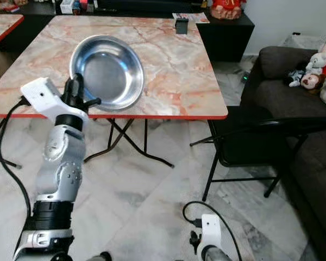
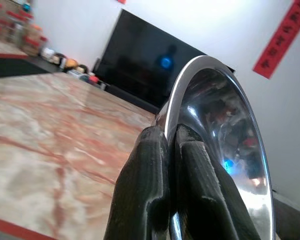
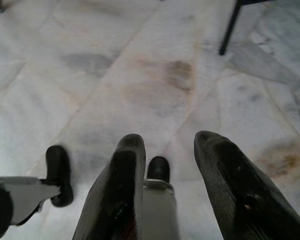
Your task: Setting the table
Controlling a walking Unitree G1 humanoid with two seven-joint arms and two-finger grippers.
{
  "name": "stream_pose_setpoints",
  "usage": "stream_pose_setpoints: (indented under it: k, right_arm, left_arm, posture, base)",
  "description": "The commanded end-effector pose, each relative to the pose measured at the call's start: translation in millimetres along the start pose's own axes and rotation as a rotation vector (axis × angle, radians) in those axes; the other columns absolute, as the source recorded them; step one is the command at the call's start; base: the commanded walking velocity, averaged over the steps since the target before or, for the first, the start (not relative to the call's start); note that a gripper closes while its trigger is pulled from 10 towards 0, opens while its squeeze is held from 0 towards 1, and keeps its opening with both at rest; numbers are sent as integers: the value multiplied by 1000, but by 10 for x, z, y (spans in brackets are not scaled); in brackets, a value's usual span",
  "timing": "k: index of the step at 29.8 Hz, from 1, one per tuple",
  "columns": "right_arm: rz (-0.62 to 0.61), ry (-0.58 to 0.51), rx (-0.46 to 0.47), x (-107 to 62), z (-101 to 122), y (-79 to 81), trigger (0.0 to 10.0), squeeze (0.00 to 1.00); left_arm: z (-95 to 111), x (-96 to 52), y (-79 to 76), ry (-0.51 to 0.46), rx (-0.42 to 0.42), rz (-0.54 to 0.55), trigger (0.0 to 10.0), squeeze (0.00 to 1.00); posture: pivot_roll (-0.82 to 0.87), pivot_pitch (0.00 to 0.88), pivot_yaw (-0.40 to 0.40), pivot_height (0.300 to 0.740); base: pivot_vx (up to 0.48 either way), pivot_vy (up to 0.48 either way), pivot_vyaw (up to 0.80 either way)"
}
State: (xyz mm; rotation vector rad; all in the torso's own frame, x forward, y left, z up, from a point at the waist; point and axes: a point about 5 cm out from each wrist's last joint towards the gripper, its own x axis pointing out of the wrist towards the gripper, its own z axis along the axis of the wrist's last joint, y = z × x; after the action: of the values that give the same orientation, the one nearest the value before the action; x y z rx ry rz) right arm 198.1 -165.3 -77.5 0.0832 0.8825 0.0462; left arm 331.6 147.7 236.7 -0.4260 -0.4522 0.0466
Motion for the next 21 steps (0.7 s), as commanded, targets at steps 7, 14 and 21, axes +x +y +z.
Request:
stream_pose_setpoints:
  k: [7, 14, 21]
  right_arm:
    - [7, -7, 9, -1, 7, -4, 10000, 0]
    - [0, -7, 21, -5, 7, -30, 10000, 0]
    - [2, -10, 17, -2, 12, -17, 10000, 0]
  left_arm:
    - [22, 24, -25, -11, 7, 2, 10000, 0]
    - [25, 33, -18, -11, 10, 2, 10000, 0]
    - [24, 34, -26, -5, 17, -8, 10000, 0]
  posture:
    - [65, 143, -67, 740]
    - [64, 141, -66, 740]
    - [67, 140, -65, 740]
  base:
    - [370, 0, 0]
    - [379, 0, 0]
    - [381, 0, 0]
